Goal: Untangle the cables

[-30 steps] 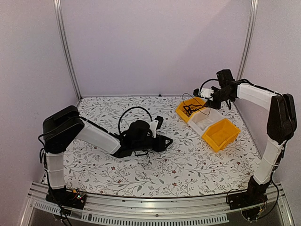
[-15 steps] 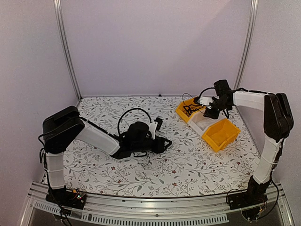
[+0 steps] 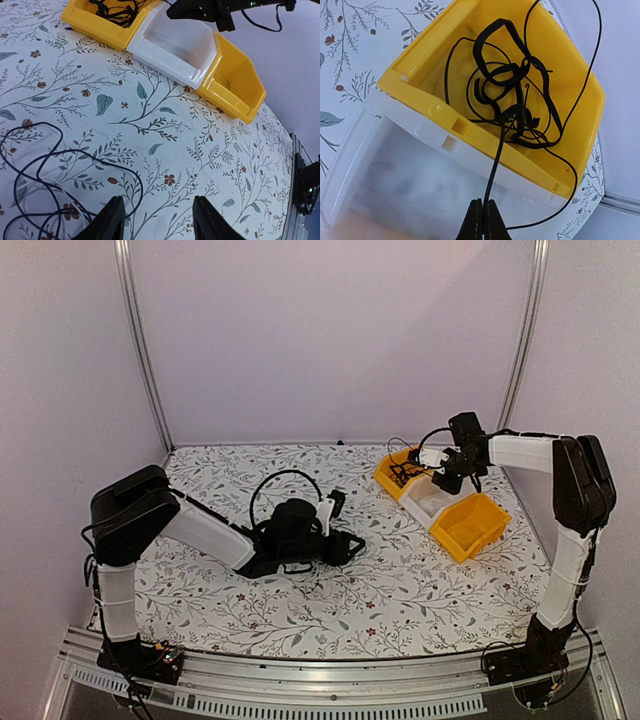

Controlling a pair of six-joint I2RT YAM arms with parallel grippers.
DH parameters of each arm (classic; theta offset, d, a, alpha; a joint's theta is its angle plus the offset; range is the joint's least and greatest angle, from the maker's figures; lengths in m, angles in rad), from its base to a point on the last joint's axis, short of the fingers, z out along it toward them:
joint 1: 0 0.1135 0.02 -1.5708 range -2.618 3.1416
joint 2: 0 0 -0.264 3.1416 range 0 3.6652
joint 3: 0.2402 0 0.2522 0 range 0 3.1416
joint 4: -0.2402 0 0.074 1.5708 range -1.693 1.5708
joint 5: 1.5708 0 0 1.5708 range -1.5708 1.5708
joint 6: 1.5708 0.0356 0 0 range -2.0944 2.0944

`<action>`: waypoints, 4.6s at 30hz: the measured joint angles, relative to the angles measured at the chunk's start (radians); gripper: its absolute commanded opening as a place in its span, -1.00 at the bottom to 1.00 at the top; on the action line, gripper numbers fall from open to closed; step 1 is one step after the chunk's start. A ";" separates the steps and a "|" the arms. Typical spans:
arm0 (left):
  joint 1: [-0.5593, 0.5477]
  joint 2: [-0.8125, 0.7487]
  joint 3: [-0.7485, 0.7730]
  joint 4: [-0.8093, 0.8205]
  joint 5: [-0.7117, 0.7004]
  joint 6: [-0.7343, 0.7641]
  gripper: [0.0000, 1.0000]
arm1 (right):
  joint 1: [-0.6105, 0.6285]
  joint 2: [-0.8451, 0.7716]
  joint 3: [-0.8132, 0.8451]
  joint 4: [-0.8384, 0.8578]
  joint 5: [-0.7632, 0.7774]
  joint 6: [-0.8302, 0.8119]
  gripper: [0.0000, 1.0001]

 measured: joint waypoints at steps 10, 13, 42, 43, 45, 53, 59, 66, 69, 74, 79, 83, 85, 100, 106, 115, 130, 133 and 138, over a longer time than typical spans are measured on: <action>0.000 0.000 0.004 -0.001 0.008 -0.006 -0.08 | 0.033 0.051 0.190 0.026 0.033 -0.054 -1.00; 0.000 0.000 0.004 -0.002 0.007 -0.008 -0.08 | 0.034 0.120 0.277 0.029 0.039 -0.063 -1.00; 0.117 0.082 0.439 -0.144 -0.027 0.037 0.08 | 0.030 -0.042 0.242 -0.132 -0.117 0.108 0.14; 0.130 0.107 0.483 -0.152 -0.023 0.039 0.08 | 0.026 -0.080 0.220 -0.129 -0.131 0.133 0.15; 0.153 0.169 0.579 -0.171 -0.016 0.041 0.09 | 0.019 -0.164 0.152 -0.100 -0.170 0.193 0.18; 0.220 0.455 0.916 -0.242 0.031 0.058 0.11 | -0.033 -0.472 -0.319 0.106 -0.279 0.403 0.28; 0.241 0.600 1.085 -0.266 0.068 0.050 0.12 | -0.094 -0.514 -0.431 0.196 -0.281 0.486 0.25; 0.243 0.636 1.165 -0.265 0.081 0.033 0.16 | -0.123 -0.480 -0.432 0.244 -0.298 0.504 0.25; 0.244 0.700 1.297 -0.270 0.067 0.025 0.22 | -0.123 -0.470 -0.432 0.246 -0.302 0.506 0.24; 0.244 0.813 1.453 -0.265 0.027 -0.024 0.29 | -0.123 -0.470 -0.432 0.246 -0.302 0.506 0.24; 0.244 0.891 1.502 -0.252 0.025 -0.047 0.39 | -0.123 -0.470 -0.432 0.246 -0.302 0.505 0.25; 0.244 0.944 1.531 -0.231 0.046 -0.068 0.46 | -0.123 -0.470 -0.432 0.246 -0.304 0.505 0.24; 0.244 0.956 1.531 -0.214 0.068 -0.076 0.49 | -0.123 -0.470 -0.432 0.246 -0.307 0.504 0.24; 0.244 0.965 1.559 -0.018 0.195 -0.106 0.59 | -0.123 -0.470 -0.432 0.246 -0.346 0.486 0.23; 0.242 0.939 1.479 0.064 0.260 -0.121 0.33 | -0.123 -0.466 -0.427 0.241 -0.297 0.470 0.01; 0.220 0.425 0.632 0.202 0.262 -0.065 0.29 | -0.123 -0.260 -0.205 0.147 -0.169 0.450 0.06; 0.150 -0.158 0.041 0.179 0.065 0.050 0.22 | -0.050 0.134 0.383 0.000 -0.106 0.434 0.19; 0.126 -0.234 -0.022 0.127 0.031 0.076 0.22 | -0.007 0.238 0.513 -0.004 -0.076 0.406 0.17; 0.092 -0.387 -0.089 0.097 -0.030 0.106 0.22 | 0.042 0.409 0.676 -0.024 -0.050 0.375 0.13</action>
